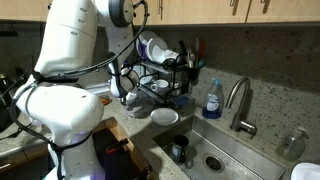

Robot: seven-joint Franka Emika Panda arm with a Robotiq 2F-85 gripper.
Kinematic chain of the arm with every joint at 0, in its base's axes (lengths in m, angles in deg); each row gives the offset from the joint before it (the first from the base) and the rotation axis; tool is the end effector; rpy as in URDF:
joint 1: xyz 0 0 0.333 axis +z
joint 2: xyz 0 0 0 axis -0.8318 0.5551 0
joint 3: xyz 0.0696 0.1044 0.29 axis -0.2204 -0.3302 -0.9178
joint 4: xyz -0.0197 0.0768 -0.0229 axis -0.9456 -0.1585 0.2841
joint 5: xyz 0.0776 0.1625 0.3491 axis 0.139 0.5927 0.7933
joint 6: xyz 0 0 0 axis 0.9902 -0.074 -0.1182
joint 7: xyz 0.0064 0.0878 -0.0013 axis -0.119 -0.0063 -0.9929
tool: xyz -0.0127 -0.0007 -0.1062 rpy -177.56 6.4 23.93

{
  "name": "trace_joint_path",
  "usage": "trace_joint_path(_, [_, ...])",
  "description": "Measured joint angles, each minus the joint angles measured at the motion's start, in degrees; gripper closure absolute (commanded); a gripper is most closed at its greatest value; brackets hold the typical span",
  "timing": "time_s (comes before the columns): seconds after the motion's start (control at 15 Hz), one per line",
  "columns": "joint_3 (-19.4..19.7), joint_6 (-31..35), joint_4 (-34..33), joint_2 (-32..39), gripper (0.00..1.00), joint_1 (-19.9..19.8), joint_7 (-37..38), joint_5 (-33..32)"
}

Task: Move one white bowl to the right then put the remaining bowl in the clear bowl,take it out and put the bowl on the right inside the clear bowl

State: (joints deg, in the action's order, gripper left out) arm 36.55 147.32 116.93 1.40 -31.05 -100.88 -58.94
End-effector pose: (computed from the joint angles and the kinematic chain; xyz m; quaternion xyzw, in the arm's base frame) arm 0.3443 0.3505 0.1784 0.2711 0.9414 0.1852 0.0776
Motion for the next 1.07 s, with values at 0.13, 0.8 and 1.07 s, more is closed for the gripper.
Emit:
trace_joint_path(0.13, [-0.01,-0.09,0.28,0.15,0.09,0.11,0.0,0.0])
trace_joint_path(0.8, [-0.01,-1.18,1.99,-4.75,0.0,3.44,1.62,-0.04])
trace_joint_path(1.07, [-2.67,-3.51,5.2,-9.27,0.0,2.42,4.27,0.05])
